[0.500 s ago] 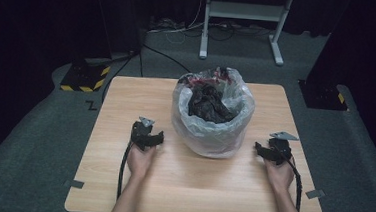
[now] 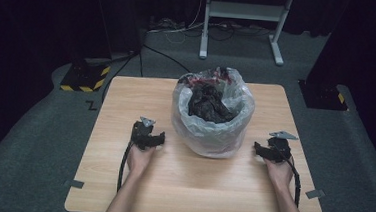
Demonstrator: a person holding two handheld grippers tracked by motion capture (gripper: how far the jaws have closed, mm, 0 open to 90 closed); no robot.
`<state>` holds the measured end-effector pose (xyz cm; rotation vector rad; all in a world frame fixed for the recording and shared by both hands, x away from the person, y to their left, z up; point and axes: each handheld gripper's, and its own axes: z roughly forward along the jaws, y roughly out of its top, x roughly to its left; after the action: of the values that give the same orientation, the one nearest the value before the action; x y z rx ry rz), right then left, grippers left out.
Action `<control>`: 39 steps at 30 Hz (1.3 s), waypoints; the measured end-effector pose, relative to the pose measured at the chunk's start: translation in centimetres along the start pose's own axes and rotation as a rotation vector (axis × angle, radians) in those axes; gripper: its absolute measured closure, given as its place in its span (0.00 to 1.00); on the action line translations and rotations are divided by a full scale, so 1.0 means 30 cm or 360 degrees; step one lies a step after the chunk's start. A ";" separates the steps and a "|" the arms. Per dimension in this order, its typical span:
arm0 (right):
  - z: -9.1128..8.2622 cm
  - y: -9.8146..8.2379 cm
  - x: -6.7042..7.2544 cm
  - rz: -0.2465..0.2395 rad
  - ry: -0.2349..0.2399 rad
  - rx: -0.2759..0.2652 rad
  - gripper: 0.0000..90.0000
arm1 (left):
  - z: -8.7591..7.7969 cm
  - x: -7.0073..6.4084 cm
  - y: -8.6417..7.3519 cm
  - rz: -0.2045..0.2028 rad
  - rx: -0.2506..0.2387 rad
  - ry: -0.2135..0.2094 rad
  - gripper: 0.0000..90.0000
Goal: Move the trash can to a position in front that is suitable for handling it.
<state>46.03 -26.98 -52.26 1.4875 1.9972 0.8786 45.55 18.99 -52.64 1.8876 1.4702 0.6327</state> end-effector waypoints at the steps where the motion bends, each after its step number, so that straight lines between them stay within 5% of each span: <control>1: 0.001 0.005 0.002 0.0002 0.0001 0.0016 0.33 | 0.000 -0.001 0.000 0.0009 0.0004 -0.0006 0.25; 7: 0.005 0.020 0.029 -0.0001 0.0090 0.0038 0.35 | 0.000 -0.013 0.000 0.0019 0.0020 -0.0008 0.20; 11: 0.004 0.024 0.036 0.0041 0.0127 0.0020 0.35 | -0.002 -0.030 0.013 -0.0003 0.0044 -0.0078 0.19; 15: 0.003 0.039 0.054 0.0074 0.0158 0.0008 0.34 | -0.008 -0.044 0.024 -0.0040 -0.0034 -0.0131 0.19; 23: 0.028 0.075 0.139 0.0072 0.0226 -0.0003 0.35 | -0.008 -0.083 0.035 -0.0041 -0.0062 -0.0164 0.21; 39: 0.038 0.095 0.183 0.0073 0.0243 -0.0036 0.35 | 0.011 -0.159 0.067 -0.0038 -0.0068 -0.0204 0.21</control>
<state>47.13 -20.90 -50.96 1.4988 2.0604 1.0592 45.88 14.00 -51.27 1.8400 1.3848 0.5182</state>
